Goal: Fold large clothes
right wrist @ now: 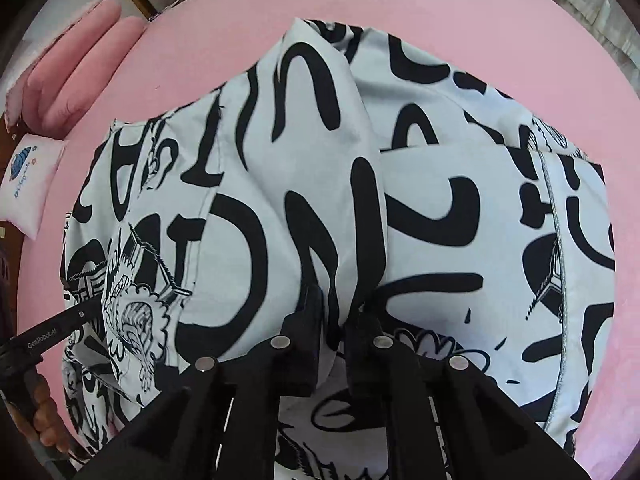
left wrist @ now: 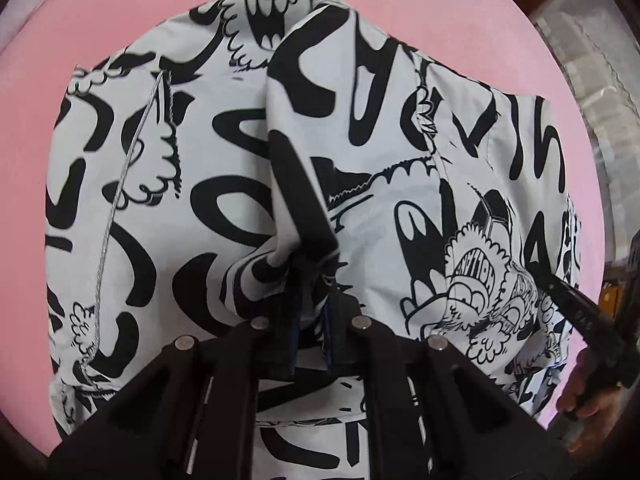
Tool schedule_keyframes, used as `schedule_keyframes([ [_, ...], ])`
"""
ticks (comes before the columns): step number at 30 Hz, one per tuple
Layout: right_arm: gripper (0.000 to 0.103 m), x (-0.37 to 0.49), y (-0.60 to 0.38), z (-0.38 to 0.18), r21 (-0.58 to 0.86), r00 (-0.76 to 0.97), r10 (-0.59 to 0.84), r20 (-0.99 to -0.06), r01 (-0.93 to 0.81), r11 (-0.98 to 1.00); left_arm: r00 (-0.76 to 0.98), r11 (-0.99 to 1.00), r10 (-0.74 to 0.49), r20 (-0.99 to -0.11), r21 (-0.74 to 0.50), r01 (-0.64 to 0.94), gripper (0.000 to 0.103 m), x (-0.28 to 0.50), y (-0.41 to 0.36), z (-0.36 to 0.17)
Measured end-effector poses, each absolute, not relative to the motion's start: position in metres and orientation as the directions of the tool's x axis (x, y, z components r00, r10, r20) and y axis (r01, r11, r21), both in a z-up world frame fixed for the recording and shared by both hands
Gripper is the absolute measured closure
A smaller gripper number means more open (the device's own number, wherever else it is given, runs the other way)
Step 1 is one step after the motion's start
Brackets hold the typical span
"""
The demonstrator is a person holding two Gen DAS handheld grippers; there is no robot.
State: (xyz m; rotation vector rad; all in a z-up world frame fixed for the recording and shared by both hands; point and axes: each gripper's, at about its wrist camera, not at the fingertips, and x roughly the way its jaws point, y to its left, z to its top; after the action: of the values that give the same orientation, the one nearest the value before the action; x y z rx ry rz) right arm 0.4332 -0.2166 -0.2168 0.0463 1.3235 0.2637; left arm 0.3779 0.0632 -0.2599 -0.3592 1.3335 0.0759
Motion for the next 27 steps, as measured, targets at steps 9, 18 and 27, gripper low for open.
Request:
schedule_keyframes([
  [9,0.067,0.415,-0.227,-0.128,0.063,0.513,0.202,-0.834,-0.275,0.959,0.397,0.987,0.075,-0.915,0.01,-0.163,0.094,0.368,0.061,-0.177],
  [18,0.084,0.459,-0.147,-0.122,0.194,0.475,0.432,-0.767,-0.47,0.861,0.446,0.955,-0.191,-0.875,-0.27,-0.12,0.094,0.43,0.037,-0.136],
  [27,0.102,0.515,-0.087,-0.205,0.259,0.453,0.46,-0.764,-0.438,0.861,0.381,0.965,-0.138,-0.914,-0.21,-0.155,0.103,0.508,0.027,-0.225],
])
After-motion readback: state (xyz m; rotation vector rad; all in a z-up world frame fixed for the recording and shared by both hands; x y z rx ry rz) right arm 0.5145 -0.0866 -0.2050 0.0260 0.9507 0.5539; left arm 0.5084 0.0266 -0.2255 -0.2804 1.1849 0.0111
